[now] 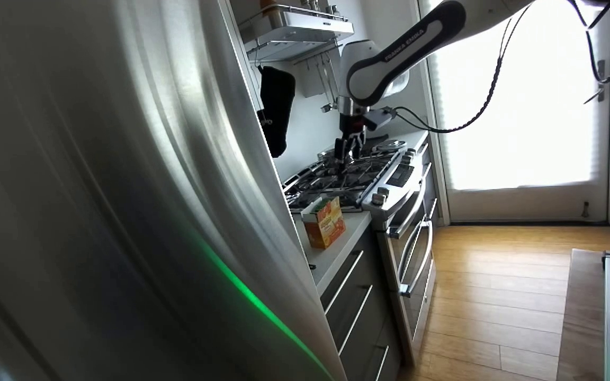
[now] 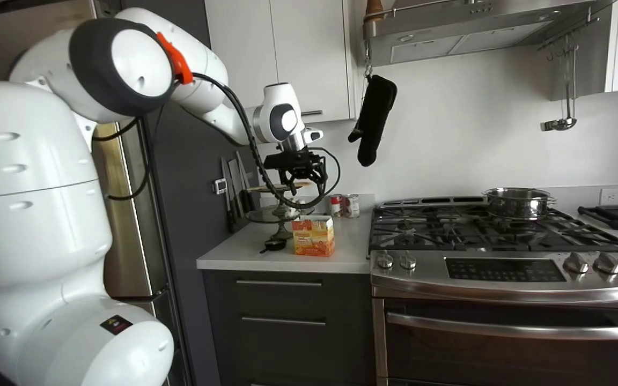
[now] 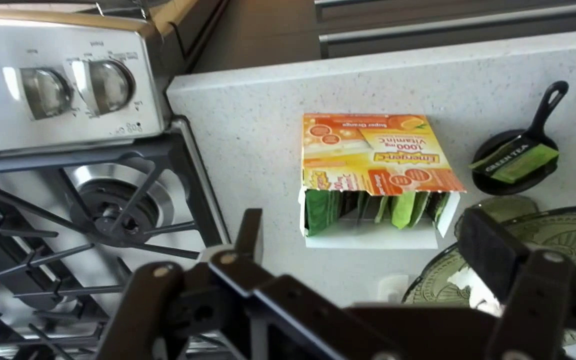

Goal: Remove one grey object from the box

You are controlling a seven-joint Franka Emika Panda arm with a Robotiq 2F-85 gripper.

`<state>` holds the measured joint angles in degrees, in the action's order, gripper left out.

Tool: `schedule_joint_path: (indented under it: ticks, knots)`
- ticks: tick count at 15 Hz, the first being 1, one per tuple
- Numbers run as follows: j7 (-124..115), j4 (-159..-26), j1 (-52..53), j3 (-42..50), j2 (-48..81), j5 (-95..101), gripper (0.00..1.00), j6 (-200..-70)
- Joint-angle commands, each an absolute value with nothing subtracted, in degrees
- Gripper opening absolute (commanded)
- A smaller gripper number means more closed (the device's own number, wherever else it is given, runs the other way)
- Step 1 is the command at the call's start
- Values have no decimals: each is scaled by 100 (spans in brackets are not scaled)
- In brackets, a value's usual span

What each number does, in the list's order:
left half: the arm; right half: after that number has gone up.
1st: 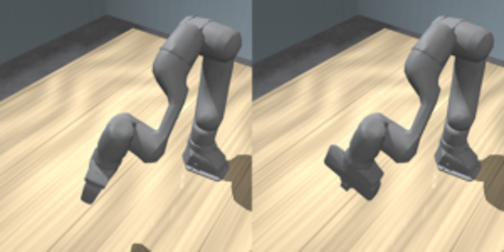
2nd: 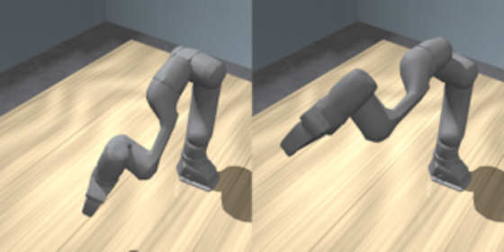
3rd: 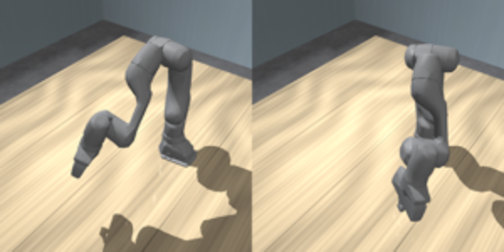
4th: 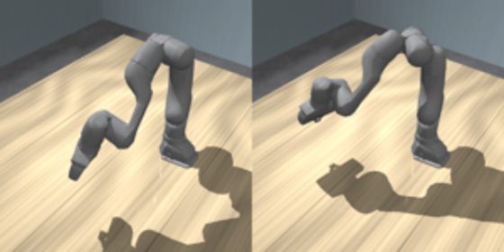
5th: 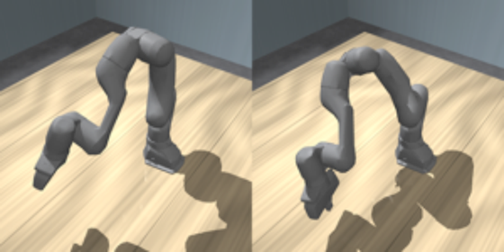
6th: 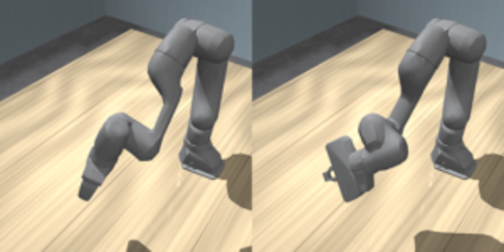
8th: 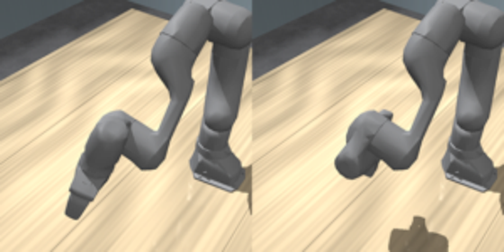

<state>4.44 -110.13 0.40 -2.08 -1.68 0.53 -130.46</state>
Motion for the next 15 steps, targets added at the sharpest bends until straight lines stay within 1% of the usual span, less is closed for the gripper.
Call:
schedule_joint_path:
  ticks: [1,4,5,8,15]
  knots:
    - [737,-10011,128,-228,770,-348,100,-13080]
    - [581,-9546,158,-293,1336,-339,100,-13075]
    - [586,-9930,141,-269,912,-229,100,-13063]
    - [580,-9631,159,-293,1290,-235,100,-13071]
    - [685,-9494,130,-321,1441,-351,100,-13234]
